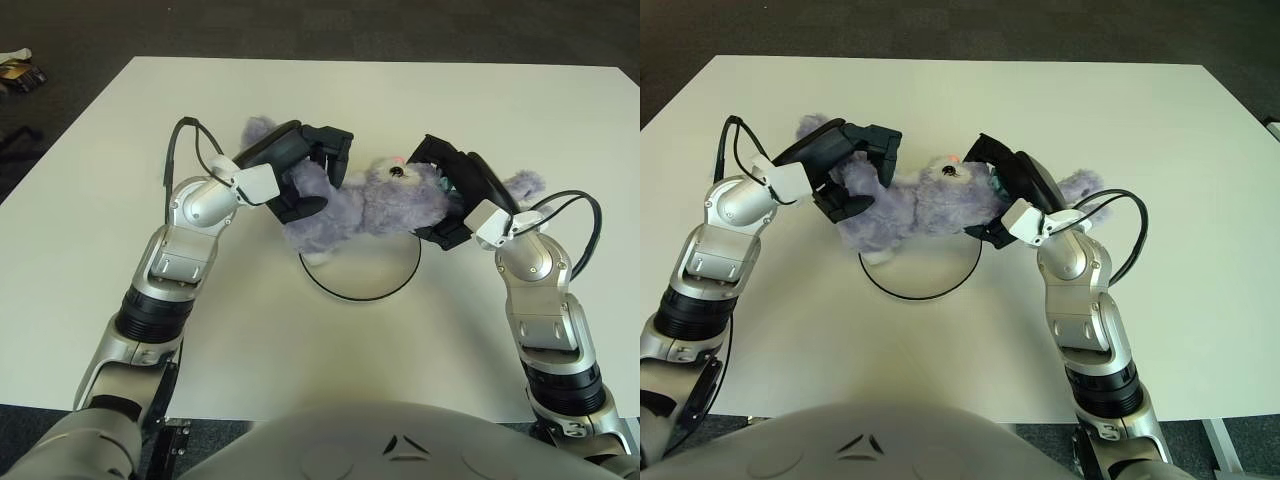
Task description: Put the doll into the plate.
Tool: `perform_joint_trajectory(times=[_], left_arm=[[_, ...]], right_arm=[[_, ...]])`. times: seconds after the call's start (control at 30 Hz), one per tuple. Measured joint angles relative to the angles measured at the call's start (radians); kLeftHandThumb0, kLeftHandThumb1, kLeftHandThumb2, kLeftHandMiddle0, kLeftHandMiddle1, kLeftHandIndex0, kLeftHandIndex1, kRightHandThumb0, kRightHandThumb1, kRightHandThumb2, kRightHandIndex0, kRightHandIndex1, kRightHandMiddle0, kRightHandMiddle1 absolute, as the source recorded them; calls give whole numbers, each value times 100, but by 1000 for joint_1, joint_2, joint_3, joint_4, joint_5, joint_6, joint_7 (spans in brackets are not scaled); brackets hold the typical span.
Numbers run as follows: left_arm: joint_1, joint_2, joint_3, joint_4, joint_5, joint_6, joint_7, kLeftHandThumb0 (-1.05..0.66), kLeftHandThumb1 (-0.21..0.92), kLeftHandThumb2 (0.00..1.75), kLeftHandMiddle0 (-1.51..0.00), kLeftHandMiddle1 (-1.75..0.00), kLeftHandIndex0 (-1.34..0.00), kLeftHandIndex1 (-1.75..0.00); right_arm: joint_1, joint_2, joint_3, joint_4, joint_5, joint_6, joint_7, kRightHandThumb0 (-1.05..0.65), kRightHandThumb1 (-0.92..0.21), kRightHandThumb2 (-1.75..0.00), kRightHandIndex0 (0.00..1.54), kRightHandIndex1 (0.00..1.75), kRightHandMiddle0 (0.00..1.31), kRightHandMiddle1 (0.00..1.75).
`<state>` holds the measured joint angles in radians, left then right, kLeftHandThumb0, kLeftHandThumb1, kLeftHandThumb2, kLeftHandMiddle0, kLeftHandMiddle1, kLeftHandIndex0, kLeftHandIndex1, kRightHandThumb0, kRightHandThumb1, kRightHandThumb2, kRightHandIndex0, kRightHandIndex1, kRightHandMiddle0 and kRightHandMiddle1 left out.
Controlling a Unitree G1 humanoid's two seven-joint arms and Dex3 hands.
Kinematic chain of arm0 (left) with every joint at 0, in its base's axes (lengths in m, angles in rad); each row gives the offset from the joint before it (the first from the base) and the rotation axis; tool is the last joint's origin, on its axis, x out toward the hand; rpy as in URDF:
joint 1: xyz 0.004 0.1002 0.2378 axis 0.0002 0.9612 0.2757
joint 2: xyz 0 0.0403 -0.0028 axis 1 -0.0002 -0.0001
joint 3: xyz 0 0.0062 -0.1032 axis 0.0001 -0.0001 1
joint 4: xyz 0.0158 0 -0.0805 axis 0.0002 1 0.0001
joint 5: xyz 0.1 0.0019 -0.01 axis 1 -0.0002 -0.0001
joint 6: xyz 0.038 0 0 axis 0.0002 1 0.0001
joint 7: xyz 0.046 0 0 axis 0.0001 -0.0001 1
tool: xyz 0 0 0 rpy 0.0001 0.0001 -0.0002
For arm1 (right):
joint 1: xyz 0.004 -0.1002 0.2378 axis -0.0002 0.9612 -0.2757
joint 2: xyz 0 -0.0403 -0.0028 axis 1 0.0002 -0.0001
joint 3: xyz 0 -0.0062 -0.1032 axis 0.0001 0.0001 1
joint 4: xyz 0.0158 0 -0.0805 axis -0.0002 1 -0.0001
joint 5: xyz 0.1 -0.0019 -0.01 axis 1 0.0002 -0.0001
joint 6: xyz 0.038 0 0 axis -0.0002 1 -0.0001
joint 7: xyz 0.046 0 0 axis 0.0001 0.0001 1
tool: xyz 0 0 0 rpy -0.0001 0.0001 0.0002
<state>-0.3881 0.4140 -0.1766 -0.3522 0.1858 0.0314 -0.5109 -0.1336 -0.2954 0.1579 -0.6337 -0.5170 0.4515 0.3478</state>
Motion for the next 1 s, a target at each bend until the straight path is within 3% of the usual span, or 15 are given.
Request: perform_joint_trajectory(times=[0.13,0.27,0.33,0.4,0.6,0.87,1.0], left_arm=[[0,0,0,-1,16,3,1,0,10,143,-74,-175,-80,-133],[0,1,-1,0,36,2,3,-1,15,147,-64,-175,-65,-163],[0,1,-1,0,45,-1,4,-1,15,142,-67,-175,-72,-146],[0,2,-1,1,53,-5,5,-1,16,139,-67,-175,-72,-143],[-1,6,-1,5,66,-16,6,-1,20,135,-67,-175,-66,-144],[-1,6,2,35,68,-53,19,-1,37,121,-52,-174,-47,-161],[-1,5,4,37,56,-46,19,-1,52,101,-42,-169,-41,-162]], right_arm=[[0,7,-5,0,18,0,0,-1,-9,-134,11,109,15,136],[0,11,-11,-1,35,0,0,1,-6,-138,10,102,12,132],[0,11,-14,-1,43,0,0,2,-5,-139,10,98,10,131],[0,11,-17,-1,56,0,0,3,-5,-139,9,96,10,130],[0,11,-27,-1,78,-5,0,6,-4,-140,3,89,7,126],[12,16,-52,-1,136,-55,-13,18,-2,-145,0,54,0,118],[23,16,-60,-4,159,-59,-14,21,-2,-146,0,43,0,114]])
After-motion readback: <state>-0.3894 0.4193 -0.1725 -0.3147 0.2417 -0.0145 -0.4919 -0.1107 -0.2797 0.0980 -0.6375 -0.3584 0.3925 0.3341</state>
